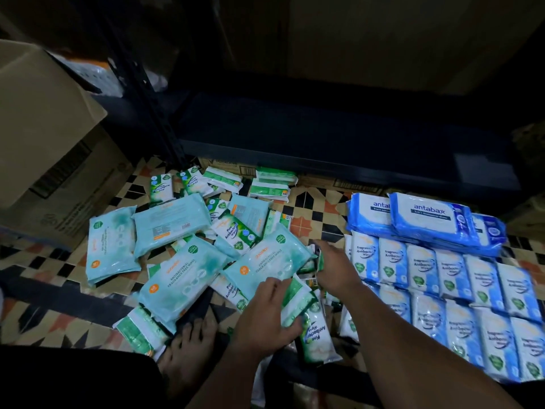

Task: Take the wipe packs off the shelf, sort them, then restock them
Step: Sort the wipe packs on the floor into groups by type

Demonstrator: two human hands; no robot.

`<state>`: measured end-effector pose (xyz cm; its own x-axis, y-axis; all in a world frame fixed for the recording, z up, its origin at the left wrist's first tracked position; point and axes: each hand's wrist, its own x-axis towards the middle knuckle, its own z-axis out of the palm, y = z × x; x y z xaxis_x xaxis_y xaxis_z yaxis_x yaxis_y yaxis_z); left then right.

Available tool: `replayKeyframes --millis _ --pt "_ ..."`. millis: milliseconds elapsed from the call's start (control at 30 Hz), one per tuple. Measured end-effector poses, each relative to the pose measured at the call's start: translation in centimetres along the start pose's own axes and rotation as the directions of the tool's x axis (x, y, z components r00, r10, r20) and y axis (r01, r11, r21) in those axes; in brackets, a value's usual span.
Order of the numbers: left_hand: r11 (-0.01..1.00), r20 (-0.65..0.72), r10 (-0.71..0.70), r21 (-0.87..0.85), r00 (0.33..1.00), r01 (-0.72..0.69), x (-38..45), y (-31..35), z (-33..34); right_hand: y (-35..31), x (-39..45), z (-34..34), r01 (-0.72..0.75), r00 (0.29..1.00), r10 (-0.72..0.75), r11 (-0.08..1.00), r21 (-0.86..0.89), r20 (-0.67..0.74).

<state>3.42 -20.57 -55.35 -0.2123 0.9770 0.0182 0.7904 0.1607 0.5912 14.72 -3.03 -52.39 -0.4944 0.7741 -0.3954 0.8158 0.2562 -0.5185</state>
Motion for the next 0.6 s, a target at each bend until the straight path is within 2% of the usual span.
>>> replayKeyframes --millis 67,200,300,433,600 --pt "0.998 -0.004 -0.031 0.045 1.0 0.031 -0.1 0.0 0.1 0.2 0.0 0.1 0.001 1.0 -0.001 1.0 -0.008 0.007" --pt "0.98 -0.043 0.028 0.197 0.999 -0.019 0.6 -0.2 -1.0 0.4 0.4 0.3 0.003 1.0 -0.003 1.0 -0.014 -0.01" --pt "0.969 -0.043 0.021 0.248 0.999 -0.009 2.6 -0.4 -3.0 0.3 1.0 0.3 -0.003 1.0 0.002 0.999 -0.043 -0.029" --pt "0.953 -0.122 -0.136 0.257 0.983 0.163 8.0 -1.9 -5.8 -1.7 3.2 -0.1 0.008 0.985 -0.022 0.996 -0.085 -0.17" --pt "0.844 -0.159 -0.287 0.425 0.945 0.328 16.2 -5.7 -10.1 -5.0 8.5 -1.8 0.147 0.945 -0.18 0.98 -0.136 -0.273"
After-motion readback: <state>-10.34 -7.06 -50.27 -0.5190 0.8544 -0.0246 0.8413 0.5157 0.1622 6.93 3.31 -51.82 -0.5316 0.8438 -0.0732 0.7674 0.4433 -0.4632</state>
